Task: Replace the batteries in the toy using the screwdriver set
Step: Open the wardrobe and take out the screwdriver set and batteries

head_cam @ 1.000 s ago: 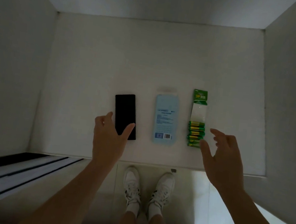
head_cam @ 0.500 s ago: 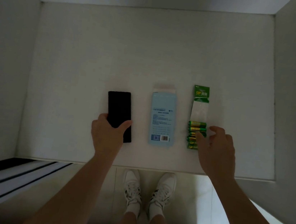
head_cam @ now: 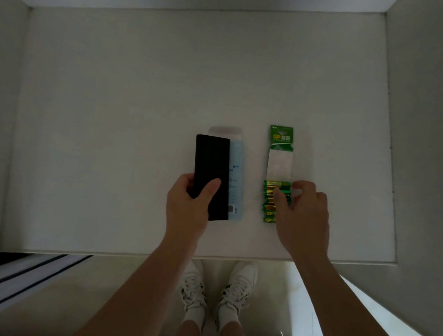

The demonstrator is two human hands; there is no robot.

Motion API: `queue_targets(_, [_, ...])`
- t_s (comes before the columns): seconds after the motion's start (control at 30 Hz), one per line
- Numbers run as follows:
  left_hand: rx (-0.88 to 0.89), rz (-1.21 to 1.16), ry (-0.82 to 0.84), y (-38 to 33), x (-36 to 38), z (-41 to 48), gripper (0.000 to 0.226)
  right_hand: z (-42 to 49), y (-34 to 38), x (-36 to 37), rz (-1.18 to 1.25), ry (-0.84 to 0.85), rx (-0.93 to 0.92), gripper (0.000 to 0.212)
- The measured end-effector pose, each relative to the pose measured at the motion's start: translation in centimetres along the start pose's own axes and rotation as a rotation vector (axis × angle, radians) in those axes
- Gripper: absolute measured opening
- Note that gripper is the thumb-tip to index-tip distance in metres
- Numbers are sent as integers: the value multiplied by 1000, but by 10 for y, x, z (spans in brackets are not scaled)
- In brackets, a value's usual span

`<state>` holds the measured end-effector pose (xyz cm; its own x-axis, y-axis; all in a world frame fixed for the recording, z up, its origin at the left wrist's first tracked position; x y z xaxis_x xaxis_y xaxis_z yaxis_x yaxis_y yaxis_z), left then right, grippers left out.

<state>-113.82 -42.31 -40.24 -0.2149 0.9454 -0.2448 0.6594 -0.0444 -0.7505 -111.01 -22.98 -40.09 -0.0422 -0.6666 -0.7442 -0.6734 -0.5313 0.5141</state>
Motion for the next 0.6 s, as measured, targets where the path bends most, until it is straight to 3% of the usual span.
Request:
queue_targets(0.2, [125,178,-64,5,1,4,23,1,1,3,-15,-41,58,38])
queue_targets(0.33, [260,396,-100,3,1,2,48,2,3,4,24,-62,97,37])
queue_targets(0.6, [325,522,19,0,21,-9,45,7,2,10,137,-36,125,35])
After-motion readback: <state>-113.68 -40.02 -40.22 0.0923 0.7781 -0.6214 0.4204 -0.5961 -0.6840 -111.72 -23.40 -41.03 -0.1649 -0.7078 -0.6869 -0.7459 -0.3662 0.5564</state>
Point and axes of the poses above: each hand's wrist, its own z-axis towards the middle knuckle, its own x-axis out of the palm, y = z × x, the point moved 3 cm from there along z, towards the middle knuckle, and after that the axes turned 3 degrees about -y, right-handed, at the moved point
